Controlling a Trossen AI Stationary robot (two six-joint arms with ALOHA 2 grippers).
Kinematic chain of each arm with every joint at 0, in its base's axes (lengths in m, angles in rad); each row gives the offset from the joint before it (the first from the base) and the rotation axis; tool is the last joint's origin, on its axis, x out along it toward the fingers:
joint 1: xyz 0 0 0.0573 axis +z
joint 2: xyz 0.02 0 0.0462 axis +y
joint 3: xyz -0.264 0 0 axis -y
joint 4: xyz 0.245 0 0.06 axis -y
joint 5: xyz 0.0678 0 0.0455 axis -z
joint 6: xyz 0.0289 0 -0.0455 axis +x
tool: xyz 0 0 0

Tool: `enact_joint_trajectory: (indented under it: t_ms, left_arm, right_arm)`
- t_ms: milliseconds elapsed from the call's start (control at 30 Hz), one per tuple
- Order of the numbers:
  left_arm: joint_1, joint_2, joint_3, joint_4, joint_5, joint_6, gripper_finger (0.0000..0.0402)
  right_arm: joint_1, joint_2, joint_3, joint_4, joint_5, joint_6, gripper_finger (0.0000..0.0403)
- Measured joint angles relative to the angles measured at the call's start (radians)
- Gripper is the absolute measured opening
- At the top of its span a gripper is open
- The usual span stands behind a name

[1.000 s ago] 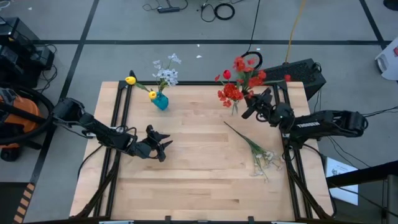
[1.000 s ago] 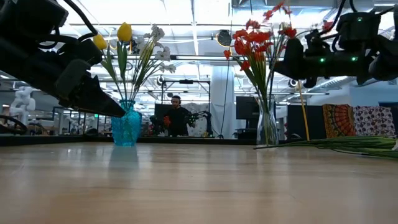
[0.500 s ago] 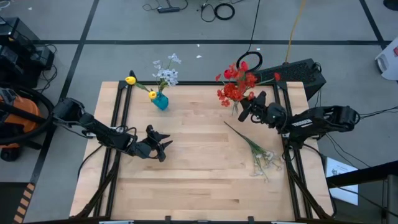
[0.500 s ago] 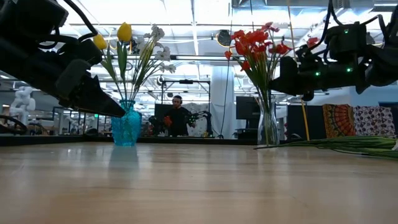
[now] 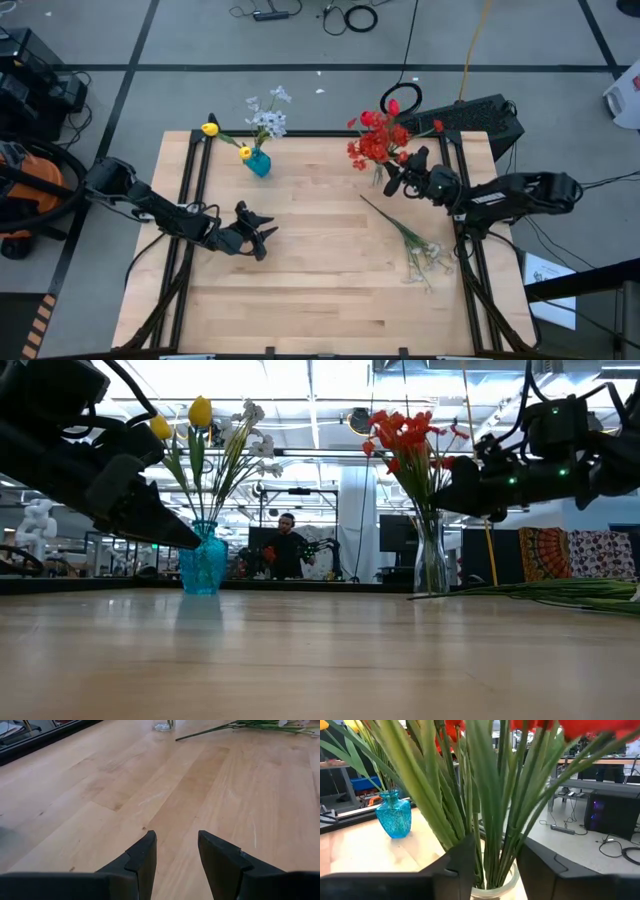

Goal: Sort flowers into vase by color
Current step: Put the red flowers into the transparent vase, then put the white flowers into the blue vase

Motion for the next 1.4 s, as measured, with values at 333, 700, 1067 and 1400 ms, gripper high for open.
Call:
enact_joint_trajectory:
  t_ms: [333,700,1067,1400]
  left_arm:
    - [0.0,0.0,0.0,0.0,0.01,0.0,0.015]
    - [0.0,0.0,0.0,0.0,0.01,-0.001,0.015]
    - [0.0,0.0,0.0,0.0,0.01,0.001,0.015]
    - [0.0,0.0,0.0,0.0,0.01,0.001,0.015]
  right_arm:
    - [0.003,-0.133,0.0,-0.172,0.003,0.005,0.0157]
    - [0.004,-0.374,0.002,-0.453,0.004,0.014,0.0136]
    - [0.007,-0.484,0.332,-1.448,0.0,0.311,0.0089]
    - [0.11,-0.408,0.462,-1.755,-0.139,0.478,0.0016]
